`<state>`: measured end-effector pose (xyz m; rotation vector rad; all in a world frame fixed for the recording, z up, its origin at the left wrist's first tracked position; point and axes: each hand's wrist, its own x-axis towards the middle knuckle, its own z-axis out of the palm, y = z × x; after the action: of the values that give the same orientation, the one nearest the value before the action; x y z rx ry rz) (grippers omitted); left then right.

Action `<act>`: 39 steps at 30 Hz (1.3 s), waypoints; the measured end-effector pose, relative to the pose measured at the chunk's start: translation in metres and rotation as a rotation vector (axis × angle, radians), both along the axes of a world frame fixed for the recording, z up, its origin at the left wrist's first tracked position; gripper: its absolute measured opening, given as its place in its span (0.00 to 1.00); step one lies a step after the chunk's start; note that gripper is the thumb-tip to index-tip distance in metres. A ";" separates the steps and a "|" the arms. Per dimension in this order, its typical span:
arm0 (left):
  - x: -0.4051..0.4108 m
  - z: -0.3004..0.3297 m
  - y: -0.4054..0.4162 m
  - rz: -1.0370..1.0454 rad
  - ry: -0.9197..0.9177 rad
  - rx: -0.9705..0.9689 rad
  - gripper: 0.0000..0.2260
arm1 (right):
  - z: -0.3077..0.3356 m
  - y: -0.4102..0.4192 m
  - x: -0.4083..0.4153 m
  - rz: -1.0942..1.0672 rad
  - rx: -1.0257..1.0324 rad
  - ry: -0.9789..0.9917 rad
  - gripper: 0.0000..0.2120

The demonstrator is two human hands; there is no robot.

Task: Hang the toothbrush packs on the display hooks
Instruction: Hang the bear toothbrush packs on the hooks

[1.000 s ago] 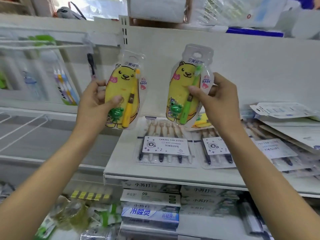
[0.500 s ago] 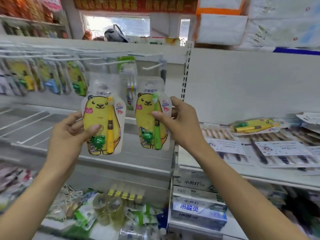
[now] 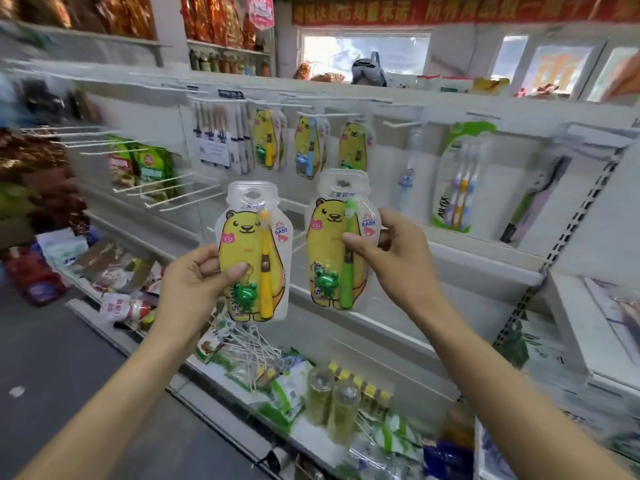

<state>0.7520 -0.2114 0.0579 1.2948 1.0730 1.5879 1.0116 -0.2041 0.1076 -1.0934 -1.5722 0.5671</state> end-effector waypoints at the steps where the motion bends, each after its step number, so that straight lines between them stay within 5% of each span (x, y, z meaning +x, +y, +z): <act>1: -0.012 -0.001 0.002 0.009 -0.005 -0.002 0.13 | -0.001 0.007 -0.013 0.021 -0.005 0.007 0.07; 24: -0.174 -0.007 0.165 0.063 -0.048 -0.023 0.11 | -0.008 0.188 -0.164 0.106 0.011 0.106 0.09; 39: -0.203 -0.002 0.276 -0.326 0.016 0.008 0.15 | 0.010 0.160 -0.178 -0.305 0.201 0.326 0.11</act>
<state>0.5489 0.0644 0.0558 1.4091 0.8169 1.3395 0.8339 -0.0444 0.1174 -1.0066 -1.1279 0.3507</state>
